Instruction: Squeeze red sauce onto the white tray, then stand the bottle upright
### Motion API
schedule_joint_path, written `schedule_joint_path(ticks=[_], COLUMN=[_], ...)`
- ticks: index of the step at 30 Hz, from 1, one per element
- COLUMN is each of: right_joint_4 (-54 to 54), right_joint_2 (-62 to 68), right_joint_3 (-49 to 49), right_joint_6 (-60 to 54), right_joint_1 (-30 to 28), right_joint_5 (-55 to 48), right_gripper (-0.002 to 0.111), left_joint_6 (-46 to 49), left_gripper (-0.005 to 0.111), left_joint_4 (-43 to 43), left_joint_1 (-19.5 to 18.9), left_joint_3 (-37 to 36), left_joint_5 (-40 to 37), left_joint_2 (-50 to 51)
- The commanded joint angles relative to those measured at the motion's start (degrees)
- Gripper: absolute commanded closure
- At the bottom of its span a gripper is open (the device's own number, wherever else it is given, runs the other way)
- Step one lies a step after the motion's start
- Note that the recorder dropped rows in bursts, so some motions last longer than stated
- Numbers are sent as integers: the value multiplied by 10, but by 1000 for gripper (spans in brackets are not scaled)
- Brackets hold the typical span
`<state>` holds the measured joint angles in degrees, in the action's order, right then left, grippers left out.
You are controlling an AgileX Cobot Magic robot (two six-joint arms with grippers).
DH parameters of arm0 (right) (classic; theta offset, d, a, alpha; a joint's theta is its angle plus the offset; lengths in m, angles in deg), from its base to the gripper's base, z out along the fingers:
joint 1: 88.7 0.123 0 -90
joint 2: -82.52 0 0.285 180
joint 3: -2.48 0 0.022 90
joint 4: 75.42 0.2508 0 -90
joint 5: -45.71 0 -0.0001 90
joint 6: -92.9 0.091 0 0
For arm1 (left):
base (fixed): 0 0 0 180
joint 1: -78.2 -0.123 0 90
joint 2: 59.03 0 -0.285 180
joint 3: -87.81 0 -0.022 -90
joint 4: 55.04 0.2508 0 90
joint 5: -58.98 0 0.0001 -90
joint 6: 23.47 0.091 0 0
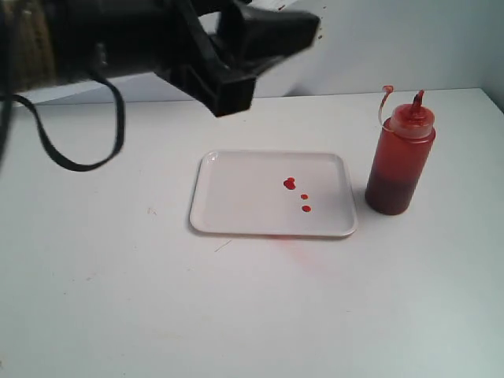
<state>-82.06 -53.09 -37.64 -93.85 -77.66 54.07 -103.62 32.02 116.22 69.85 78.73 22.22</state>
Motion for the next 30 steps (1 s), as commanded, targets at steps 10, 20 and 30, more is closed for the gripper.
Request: schedule_joint_path(ticks=[10, 20, 30], right_joint_4=[8, 8, 15], right_joint_2=[-8, -8, -8], right_joint_3=[-1, -1, -1], right_joint_6=[-4, -4, -4], right_joint_1=[-2, -2, -2], right_joint_5=[-47, -47, -47], right_gripper=[108, 108, 108], left_joint_6=[-170, -171, -343], left_gripper=[107, 107, 107], left_joint_4=[129, 129, 129], left_joint_1=[2, 2, -62], left_joint_3=[1, 1, -158], left_joint_5=[205, 225, -5], left_joint_2=[-157, -224, -381])
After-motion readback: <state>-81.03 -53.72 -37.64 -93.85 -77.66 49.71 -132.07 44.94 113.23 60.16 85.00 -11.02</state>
